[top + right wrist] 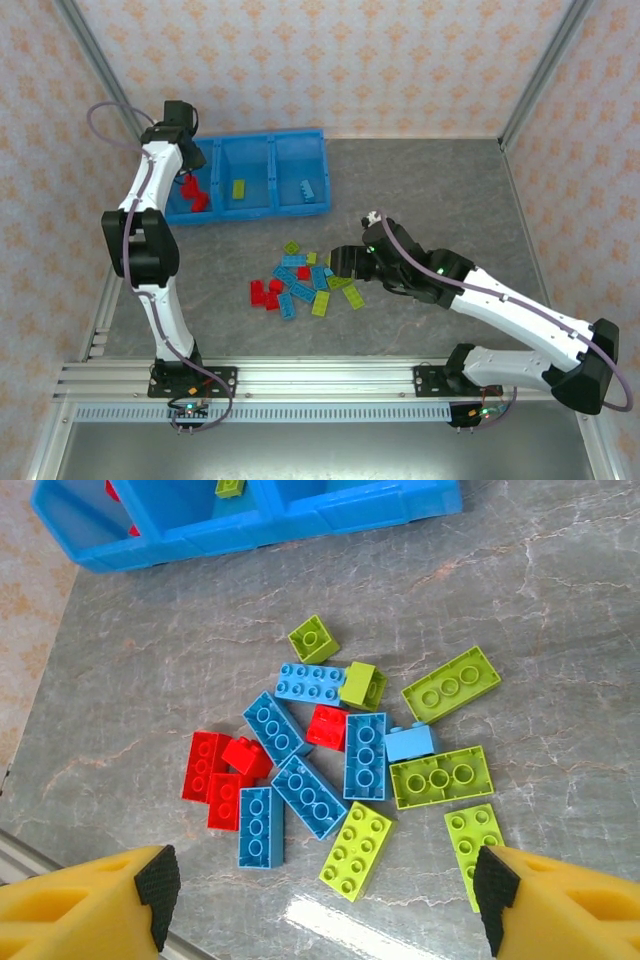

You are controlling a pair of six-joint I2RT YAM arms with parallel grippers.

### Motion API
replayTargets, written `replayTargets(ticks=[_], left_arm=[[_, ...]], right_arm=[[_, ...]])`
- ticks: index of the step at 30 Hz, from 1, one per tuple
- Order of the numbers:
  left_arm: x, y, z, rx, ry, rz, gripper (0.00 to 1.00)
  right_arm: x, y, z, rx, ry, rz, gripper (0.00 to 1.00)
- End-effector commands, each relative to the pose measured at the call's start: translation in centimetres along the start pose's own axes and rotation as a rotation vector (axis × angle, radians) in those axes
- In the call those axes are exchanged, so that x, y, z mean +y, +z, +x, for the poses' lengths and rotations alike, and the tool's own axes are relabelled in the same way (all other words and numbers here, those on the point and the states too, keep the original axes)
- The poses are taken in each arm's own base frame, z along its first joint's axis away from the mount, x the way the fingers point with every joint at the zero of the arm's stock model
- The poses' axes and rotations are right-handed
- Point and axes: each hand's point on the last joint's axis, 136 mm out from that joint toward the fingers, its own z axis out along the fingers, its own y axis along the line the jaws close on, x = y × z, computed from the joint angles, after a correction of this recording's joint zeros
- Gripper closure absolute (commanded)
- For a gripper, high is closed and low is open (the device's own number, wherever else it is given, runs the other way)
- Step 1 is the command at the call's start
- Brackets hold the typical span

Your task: Sort the legos into containers by color

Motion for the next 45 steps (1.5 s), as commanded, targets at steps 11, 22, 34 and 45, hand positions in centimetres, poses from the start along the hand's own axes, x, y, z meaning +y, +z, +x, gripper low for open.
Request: replayTargets(ticks=[11,22,34,45], left_arm=[[-6.4,-21.0,10.2,-0.137,0.262,0.502,0.62],[-1.8,-25.9,20.5,-0.166,0.626,0.682,0.57],[-0.5,-23.7,22.0,-0.192,0.626,0.651,0.22],[0.2,-23.8,21.9,-0.233,0.630,0.635,0.10]], right_arm=[[-2.3,6.3,-1.1,0.019,-0.168,0.228,0.16],[1.6,18.6,-1.7,0.209,-0.387,0.202,0.19],[0.8,26.9,0.2,0.387,-0.385,0.185,0.30],[2.4,24.2,-2.7,0.265,-0.357,0.157,0.77]])
